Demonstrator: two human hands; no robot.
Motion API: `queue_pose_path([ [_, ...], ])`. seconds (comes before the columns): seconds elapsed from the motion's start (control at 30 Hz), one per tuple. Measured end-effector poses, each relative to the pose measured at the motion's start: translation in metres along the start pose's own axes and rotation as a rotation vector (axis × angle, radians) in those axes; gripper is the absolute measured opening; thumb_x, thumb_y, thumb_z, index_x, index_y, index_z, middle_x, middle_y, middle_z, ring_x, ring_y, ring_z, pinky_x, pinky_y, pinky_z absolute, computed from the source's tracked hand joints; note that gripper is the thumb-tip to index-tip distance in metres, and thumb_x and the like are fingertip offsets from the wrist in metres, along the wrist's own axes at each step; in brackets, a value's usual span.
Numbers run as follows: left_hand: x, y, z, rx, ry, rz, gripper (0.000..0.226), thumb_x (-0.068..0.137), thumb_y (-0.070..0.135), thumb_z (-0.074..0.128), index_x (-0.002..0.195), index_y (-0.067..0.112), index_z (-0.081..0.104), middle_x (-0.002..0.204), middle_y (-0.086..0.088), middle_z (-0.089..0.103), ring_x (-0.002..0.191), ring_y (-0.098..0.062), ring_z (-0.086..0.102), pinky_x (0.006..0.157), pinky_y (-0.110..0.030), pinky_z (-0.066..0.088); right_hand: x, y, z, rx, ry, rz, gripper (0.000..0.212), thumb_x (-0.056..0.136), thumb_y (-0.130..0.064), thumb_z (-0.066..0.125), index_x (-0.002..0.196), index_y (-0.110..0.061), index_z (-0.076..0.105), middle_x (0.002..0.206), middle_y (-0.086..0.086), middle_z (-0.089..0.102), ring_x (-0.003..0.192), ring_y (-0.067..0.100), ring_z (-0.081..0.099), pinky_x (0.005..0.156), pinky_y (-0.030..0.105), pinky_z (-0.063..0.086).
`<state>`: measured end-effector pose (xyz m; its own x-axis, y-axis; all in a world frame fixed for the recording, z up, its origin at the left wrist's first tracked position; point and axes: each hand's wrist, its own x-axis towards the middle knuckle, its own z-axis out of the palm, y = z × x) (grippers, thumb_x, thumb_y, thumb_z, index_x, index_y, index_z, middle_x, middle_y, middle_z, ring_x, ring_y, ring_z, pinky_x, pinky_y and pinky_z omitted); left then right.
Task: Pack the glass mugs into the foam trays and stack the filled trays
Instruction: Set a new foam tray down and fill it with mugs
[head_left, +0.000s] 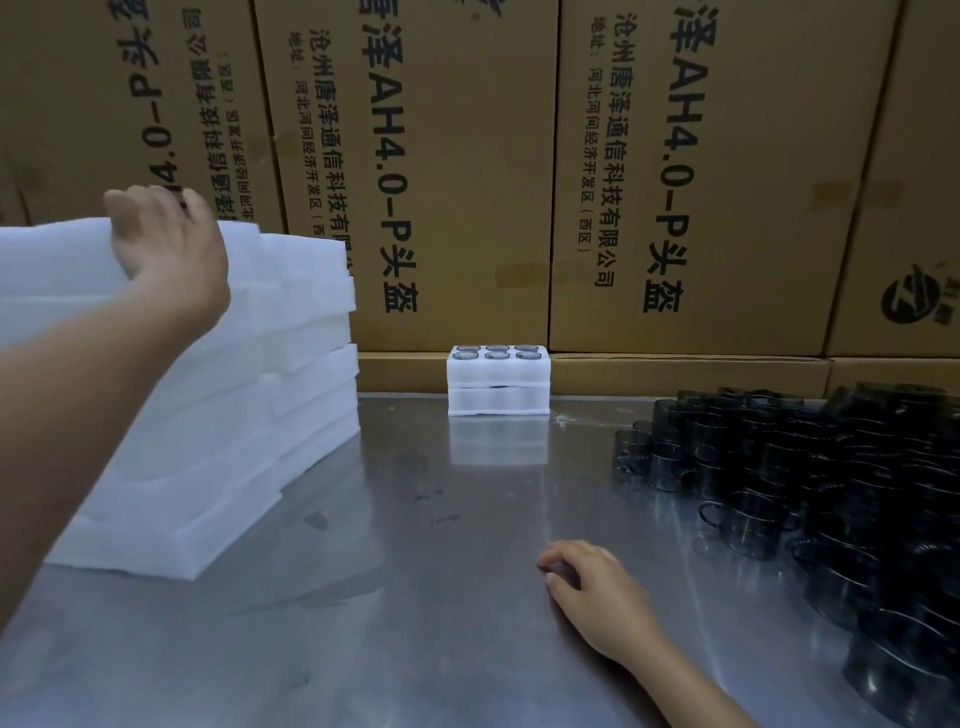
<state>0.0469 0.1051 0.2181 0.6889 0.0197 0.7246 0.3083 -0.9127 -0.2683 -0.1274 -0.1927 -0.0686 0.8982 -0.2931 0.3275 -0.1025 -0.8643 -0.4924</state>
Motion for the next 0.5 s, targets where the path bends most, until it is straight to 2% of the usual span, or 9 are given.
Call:
queue_pose_path([
  [0.1, -0.006, 0.004, -0.029, -0.099, 0.067, 0.043, 0.049, 0.076, 0.014, 0.064, 0.119, 0.003, 0.043, 0.111, -0.022, 0.045, 0.108, -0.033, 0.041, 0.097, -0.033, 0.023, 0.000, 0.000, -0.001, 0.013, -0.011, 0.002, 0.021, 0.093, -0.028, 0.049, 0.110, -0.036, 0.060, 0.119, -0.022, 0.056, 0.119, 0.002, 0.044, 0.093, 0.019, 0.036],
  [0.23, -0.039, 0.018, -0.075, -0.150, 0.270, 0.182, 0.034, 0.073, 0.014, 0.065, 0.100, 0.005, 0.048, 0.093, -0.016, 0.042, 0.098, -0.031, 0.042, 0.090, -0.036, 0.017, -0.002, -0.002, -0.003, 0.021, -0.026, 0.010, 0.021, 0.093, -0.029, 0.049, 0.109, -0.036, 0.060, 0.119, -0.022, 0.056, 0.118, 0.002, 0.044, 0.093, 0.020, 0.038],
  [0.33, -0.074, 0.025, -0.099, -0.190, 0.392, 0.276, 0.041, 0.075, 0.020, 0.067, 0.108, 0.007, 0.047, 0.099, -0.015, 0.047, 0.097, -0.030, 0.042, 0.088, -0.038, 0.016, -0.003, -0.003, -0.004, 0.031, -0.033, 0.008, 0.021, 0.093, -0.028, 0.049, 0.108, -0.035, 0.060, 0.119, -0.022, 0.056, 0.119, 0.002, 0.044, 0.094, 0.021, 0.038],
  [0.43, -0.112, 0.033, -0.114, -0.212, 0.411, 0.340, 0.047, 0.079, 0.027, 0.064, 0.118, 0.011, 0.044, 0.107, -0.011, 0.050, 0.099, -0.028, 0.044, 0.093, -0.036, 0.026, -0.003, -0.003, -0.004, 0.042, -0.036, 0.015, 0.021, 0.093, -0.025, 0.050, 0.108, -0.034, 0.061, 0.121, -0.020, 0.057, 0.120, 0.003, 0.045, 0.095, 0.022, 0.038],
  [0.5, -0.139, 0.039, -0.118, -0.186, 0.429, 0.392, 0.048, 0.079, 0.027, 0.061, 0.121, 0.014, 0.043, 0.105, -0.006, 0.051, 0.099, -0.026, 0.046, 0.091, -0.037, 0.025, -0.003, -0.003, -0.004, 0.048, -0.037, 0.022, 0.021, 0.092, -0.024, 0.050, 0.106, -0.034, 0.061, 0.121, -0.019, 0.057, 0.120, 0.004, 0.045, 0.095, 0.023, 0.039],
])
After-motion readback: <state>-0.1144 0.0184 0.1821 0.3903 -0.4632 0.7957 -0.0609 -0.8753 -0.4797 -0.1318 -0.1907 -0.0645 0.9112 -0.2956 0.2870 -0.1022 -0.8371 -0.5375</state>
